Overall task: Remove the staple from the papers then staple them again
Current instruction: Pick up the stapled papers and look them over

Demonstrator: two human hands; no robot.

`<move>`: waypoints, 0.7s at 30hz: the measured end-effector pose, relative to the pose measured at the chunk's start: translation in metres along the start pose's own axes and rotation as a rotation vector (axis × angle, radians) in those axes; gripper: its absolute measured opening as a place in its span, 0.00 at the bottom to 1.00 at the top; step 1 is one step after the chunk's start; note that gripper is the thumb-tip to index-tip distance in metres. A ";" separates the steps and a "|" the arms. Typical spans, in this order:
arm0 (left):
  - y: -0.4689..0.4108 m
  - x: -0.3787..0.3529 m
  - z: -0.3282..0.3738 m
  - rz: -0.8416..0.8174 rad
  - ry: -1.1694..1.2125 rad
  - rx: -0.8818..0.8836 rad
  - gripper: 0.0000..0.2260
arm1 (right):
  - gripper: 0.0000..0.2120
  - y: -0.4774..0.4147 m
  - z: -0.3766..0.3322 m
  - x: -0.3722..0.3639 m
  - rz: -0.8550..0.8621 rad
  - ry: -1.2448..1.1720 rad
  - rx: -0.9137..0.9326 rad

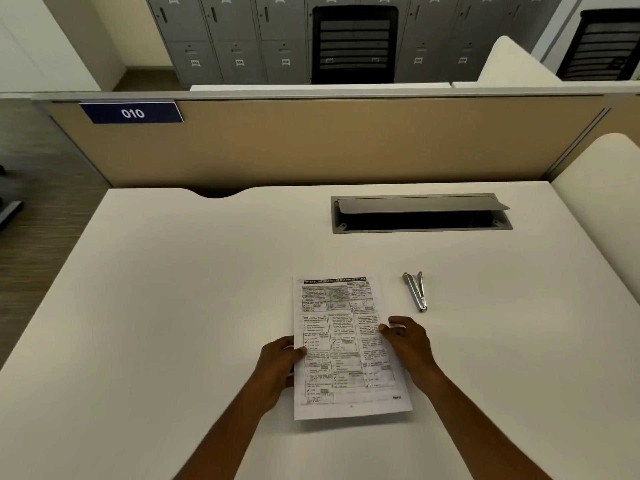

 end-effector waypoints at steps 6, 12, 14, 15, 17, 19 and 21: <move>0.004 0.003 -0.009 0.060 -0.113 -0.037 0.09 | 0.08 0.011 0.007 -0.007 -0.027 -0.010 0.034; 0.006 0.002 0.003 0.101 -0.131 -0.096 0.08 | 0.08 0.019 -0.002 -0.002 -0.012 -0.089 0.089; 0.007 0.002 0.014 0.112 -0.134 -0.127 0.07 | 0.09 0.021 -0.007 0.002 -0.006 -0.132 0.096; 0.009 0.002 0.020 0.114 -0.134 -0.146 0.07 | 0.09 0.022 -0.010 0.005 -0.001 -0.165 0.095; 0.013 0.001 0.035 0.119 -0.127 -0.192 0.06 | 0.10 0.025 -0.018 0.011 0.005 -0.222 0.096; 0.019 0.000 0.055 0.131 -0.115 -0.259 0.06 | 0.11 0.032 -0.029 0.014 -0.006 -0.252 0.116; 0.026 0.000 0.076 0.134 -0.080 -0.327 0.06 | 0.11 0.040 -0.041 0.016 -0.024 -0.274 0.141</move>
Point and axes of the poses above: each hand's wrist, its own y-axis away from the middle knuckle, its own x-axis out of the back of the hand, z = x × y, the point moved 9 cm from there along -y, towards the middle knuckle, and after that the axes turned 4 degrees about -y, right-handed, at the moved point
